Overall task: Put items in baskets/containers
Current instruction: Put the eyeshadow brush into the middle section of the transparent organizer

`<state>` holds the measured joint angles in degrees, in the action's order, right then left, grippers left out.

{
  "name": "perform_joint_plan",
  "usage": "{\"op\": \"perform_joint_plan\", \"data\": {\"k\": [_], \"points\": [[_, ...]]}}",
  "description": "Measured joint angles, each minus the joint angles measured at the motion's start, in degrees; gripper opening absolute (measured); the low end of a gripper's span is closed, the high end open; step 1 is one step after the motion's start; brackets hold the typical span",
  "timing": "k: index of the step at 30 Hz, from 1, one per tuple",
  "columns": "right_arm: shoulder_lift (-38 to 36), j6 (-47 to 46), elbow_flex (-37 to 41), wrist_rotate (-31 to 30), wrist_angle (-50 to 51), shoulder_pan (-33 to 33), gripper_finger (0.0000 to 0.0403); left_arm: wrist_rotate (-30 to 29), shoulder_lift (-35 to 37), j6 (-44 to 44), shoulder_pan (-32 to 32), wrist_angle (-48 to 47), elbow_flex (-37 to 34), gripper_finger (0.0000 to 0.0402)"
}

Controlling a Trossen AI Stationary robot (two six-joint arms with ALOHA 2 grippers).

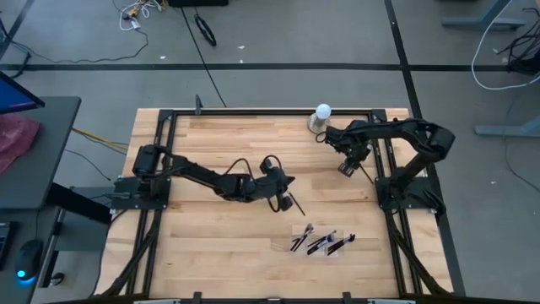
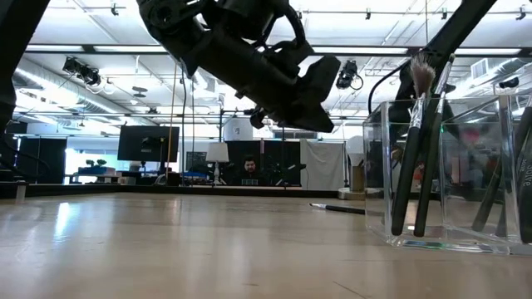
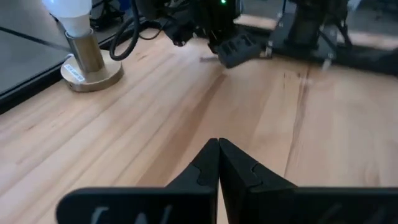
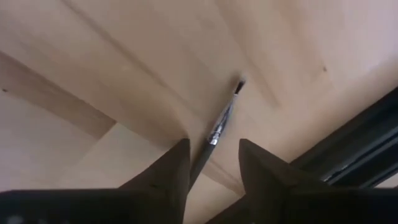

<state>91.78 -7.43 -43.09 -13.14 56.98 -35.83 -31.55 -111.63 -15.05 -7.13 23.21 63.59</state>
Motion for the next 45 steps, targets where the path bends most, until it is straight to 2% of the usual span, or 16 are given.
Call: {"op": "perform_joint_plan", "data": {"k": [6, 12, 14, 19, 25, 29, 33, 35, 38, 45], "points": [[2.35, 2.61, -0.41, 1.11, -1.16, -0.07, 0.0091, 0.23, 0.00, 0.67, -0.27, -5.73, 0.02, 0.0009], [2.55, 6.38, 0.04, 4.55, -3.57, -0.13, 0.0019, 3.72, -0.02, 0.48, -0.45, -12.62, -0.07, 0.0008], [2.54, 6.19, 0.26, 4.84, -3.58, -0.14, 0.0009, 4.33, -0.02, 0.50, -0.94, -12.04, -1.73, 0.0005], [2.59, 0.64, 0.37, 4.01, -3.86, 2.61, 0.0014, 4.16, 2.01, -4.94, -2.44, -9.41, -11.51, 0.0004], [2.85, -5.76, -1.05, 3.27, -5.13, 9.29, 0.0010, -1.09, 10.61, -14.89, -5.51, -0.18, -28.40, 0.0002], [3.07, -8.44, -4.18, 5.55, -6.10, 13.41, 0.0011, -4.19, 16.23, -19.64, -8.58, 4.14, -35.67, 0.0007], [3.07, -9.60, -6.76, 13.12, -13.22, 17.25, 0.0011, -8.15, 19.20, -22.20, -12.46, 7.07, -39.07, 0.0007], [3.10, -10.18, -6.86, 14.84, -17.59, 18.66, 0.0011, -10.32, 19.51, -22.92, -14.31, 7.23, -39.36, 0.0005], [3.77, -10.88, -7.10, 14.95, -23.39, 20.40, 0.0011, -12.16, 19.56, -23.06, -16.27, 7.44, -39.21, 0.0004], [4.62, -11.62, -7.12, 13.50, -26.44, 21.18, 0.0011, -12.63, 19.56, -23.04, -17.54, 7.60, -39.23, 0.0009]]}}
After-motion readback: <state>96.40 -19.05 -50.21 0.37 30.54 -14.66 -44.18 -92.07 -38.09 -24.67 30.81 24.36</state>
